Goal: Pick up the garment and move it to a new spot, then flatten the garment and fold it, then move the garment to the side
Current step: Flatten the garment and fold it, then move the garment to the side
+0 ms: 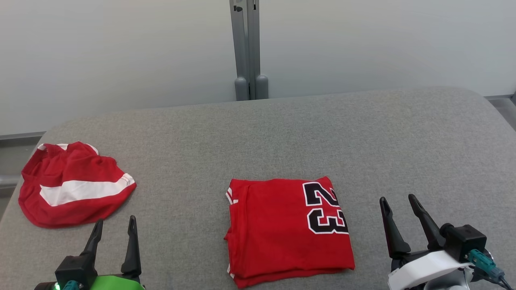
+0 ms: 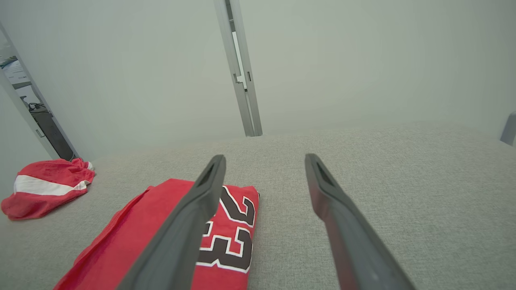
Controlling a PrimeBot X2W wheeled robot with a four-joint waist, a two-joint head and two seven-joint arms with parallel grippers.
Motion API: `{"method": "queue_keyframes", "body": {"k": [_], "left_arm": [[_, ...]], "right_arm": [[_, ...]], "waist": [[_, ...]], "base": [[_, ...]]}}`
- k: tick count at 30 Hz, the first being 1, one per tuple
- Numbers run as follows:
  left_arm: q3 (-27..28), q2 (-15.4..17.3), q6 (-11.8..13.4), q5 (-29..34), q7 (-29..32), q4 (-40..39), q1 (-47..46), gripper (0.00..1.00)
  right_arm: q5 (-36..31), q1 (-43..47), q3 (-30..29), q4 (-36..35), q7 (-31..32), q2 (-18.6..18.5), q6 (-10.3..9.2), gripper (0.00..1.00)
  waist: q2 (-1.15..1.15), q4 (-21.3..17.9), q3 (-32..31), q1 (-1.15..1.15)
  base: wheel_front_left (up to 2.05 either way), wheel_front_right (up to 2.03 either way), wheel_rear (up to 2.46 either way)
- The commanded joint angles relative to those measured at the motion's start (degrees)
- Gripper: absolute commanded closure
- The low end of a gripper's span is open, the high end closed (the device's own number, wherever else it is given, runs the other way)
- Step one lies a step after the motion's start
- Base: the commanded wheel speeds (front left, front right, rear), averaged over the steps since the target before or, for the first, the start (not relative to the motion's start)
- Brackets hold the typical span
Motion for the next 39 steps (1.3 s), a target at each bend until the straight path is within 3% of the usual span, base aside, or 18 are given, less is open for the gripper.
{"method": "queue_keyframes", "body": {"k": [1,39], "left_arm": [[0.10,0.10,-0.20,0.79,-0.01,0.10,0.80,0.00],[-0.19,0.58,-0.20,1.00,-0.01,0.34,1.08,0.00]], "right_arm": [[-0.43,0.85,-0.33,-0.46,-0.14,0.15,-0.09,0.00],[-1.61,2.23,-0.62,0.72,-0.14,1.08,-0.09,0.00]], "waist": [[0.00,0.07,-0.08,0.00],[0.00,1.63,-0.45,0.00]], "base": [[0.00,0.00,0.00],[0.00,0.00,0.00]]}}
